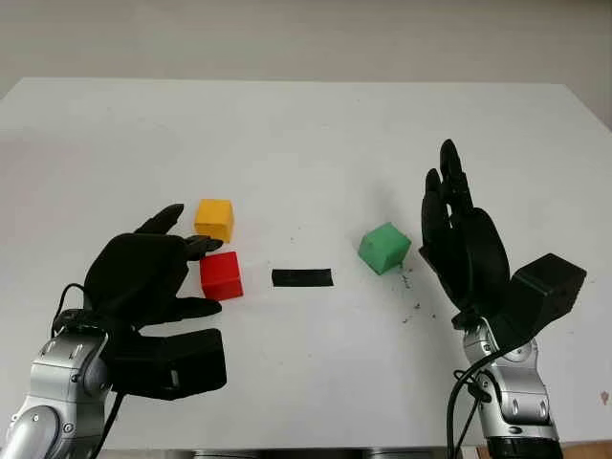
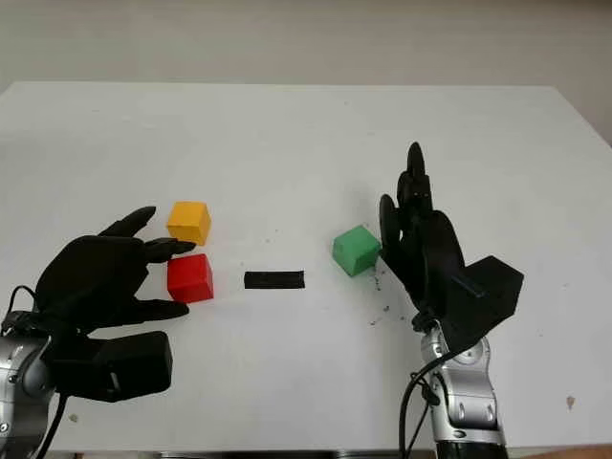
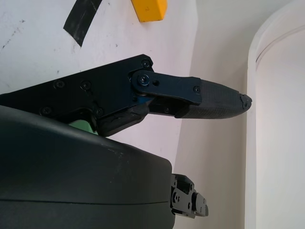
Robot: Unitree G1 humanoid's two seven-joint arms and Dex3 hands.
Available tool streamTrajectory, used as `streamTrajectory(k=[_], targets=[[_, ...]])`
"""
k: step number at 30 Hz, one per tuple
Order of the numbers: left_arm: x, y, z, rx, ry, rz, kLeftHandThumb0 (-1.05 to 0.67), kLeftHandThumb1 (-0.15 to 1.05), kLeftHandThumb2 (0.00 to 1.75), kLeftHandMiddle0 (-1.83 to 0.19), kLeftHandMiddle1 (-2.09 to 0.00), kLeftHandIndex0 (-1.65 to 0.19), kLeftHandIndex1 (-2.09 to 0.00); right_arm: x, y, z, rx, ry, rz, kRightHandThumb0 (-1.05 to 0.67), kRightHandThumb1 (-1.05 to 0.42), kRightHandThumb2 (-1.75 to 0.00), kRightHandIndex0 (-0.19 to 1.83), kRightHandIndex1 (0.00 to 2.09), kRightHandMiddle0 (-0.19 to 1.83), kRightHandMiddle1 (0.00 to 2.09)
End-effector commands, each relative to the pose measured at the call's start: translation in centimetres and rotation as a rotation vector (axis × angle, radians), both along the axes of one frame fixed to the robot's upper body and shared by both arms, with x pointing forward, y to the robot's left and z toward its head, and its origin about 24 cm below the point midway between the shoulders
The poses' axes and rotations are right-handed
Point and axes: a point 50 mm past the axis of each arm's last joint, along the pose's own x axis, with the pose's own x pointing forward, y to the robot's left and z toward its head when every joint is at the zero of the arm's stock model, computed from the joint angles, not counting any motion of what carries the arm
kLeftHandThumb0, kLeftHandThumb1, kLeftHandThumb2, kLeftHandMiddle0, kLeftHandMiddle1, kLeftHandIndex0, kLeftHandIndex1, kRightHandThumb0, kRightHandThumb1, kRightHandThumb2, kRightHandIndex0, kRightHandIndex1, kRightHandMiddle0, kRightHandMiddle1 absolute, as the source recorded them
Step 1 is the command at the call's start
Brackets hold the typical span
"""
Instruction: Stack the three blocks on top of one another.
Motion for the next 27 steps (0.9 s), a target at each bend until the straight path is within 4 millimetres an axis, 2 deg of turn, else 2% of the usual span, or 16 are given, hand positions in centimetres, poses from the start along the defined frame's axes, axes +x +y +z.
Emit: streamTrajectory(k=[1,3,5,13,17,21,27], targets=[[0.13,-0.23,0.09,-0.030,-0.008,-0.010,-0.60,1.01,0.06,-0.16,-0.05,-0.26,-0.86,-0.14,-0.10,0.28,-0.011,-0.017,0.000,-0.81,-1.05,-0.60,-0.19,0.00,-0.19,0.02],[0.15,-0.20,0.04,-0.067,-0.001,-0.016,-0.57,1.03,0.06,-0.18,-0.06,-0.23,-1.01,-0.16,-0.07,0.30,-0.005,-0.018,0.004,-0.81,-1.05,-0.59,-0.19,0.00,-0.19,0.02],[0.17,-0.17,0.02,-0.088,0.016,-0.017,-0.55,1.04,0.07,-0.18,-0.05,-0.22,-1.08,-0.15,-0.03,0.33,-0.001,-0.017,0.001,-0.81,-1.05,-0.59,-0.19,0.00,-0.19,0.02],[0.02,-0.43,0.10,-0.169,0.026,-0.063,-0.52,1.05,0.17,-0.22,-0.06,-0.25,-1.13,-0.20,-0.14,0.28,0.001,-0.015,0.001,-0.82,-1.05,-0.58,-0.19,0.00,-0.19,0.02],[-0.02,-0.51,0.14,-0.208,0.027,-0.101,-0.50,1.05,0.20,-0.23,-0.06,-0.22,-1.22,-0.21,-0.08,0.32,0.001,-0.009,-0.003,-0.83,-1.05,-0.57,-0.19,0.00,-0.19,0.03],[-0.01,-0.56,0.05,-0.228,-0.006,-0.142,-0.43,1.05,0.22,-0.26,-0.06,-0.11,-1.45,-0.29,-0.04,0.30,-0.001,-0.008,-0.004,-0.83,-1.05,-0.58,-0.19,0.00,-0.19,0.03],[0.17,-1.07,1.00,-0.214,-0.050,-0.180,-0.40,1.05,0.24,-0.21,-0.04,-0.06,-1.56,-0.30,-0.01,0.26,0.002,-0.009,-0.002,-0.84,-1.05,-0.57,-0.19,0.00,-0.19,0.03]])
